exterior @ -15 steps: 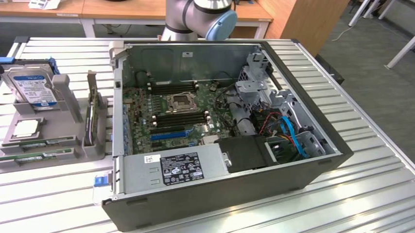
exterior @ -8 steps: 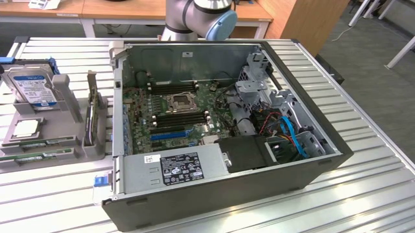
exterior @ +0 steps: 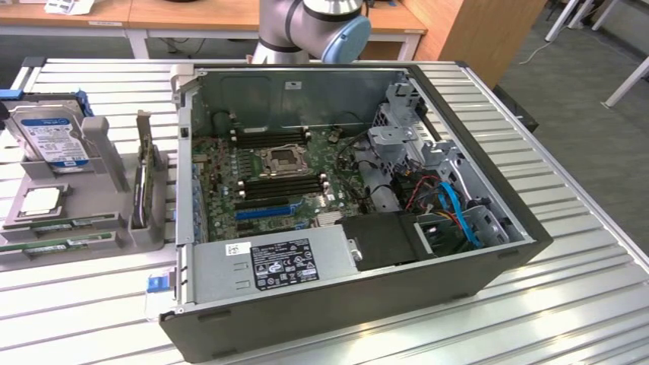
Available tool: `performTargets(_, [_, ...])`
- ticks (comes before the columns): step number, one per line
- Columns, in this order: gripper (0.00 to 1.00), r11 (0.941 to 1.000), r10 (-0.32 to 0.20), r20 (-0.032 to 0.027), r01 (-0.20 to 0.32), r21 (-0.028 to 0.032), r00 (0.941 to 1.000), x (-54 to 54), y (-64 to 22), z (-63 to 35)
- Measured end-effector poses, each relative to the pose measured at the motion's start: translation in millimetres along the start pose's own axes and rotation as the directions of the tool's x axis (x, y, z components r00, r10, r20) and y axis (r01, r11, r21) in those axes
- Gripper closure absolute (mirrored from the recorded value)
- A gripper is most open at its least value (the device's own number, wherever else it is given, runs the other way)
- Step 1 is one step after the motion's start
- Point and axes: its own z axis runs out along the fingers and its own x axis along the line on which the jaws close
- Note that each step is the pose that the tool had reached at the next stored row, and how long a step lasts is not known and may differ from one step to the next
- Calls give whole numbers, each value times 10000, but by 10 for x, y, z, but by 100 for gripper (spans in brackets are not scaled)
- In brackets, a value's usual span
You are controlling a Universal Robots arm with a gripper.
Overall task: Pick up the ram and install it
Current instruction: 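Pick up the ram and move it above insertion slot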
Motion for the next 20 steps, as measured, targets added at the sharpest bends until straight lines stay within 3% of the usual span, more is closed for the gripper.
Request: performTargets(20, [76, 10000, -3, 82, 3, 1, 10000, 16, -15, 363])
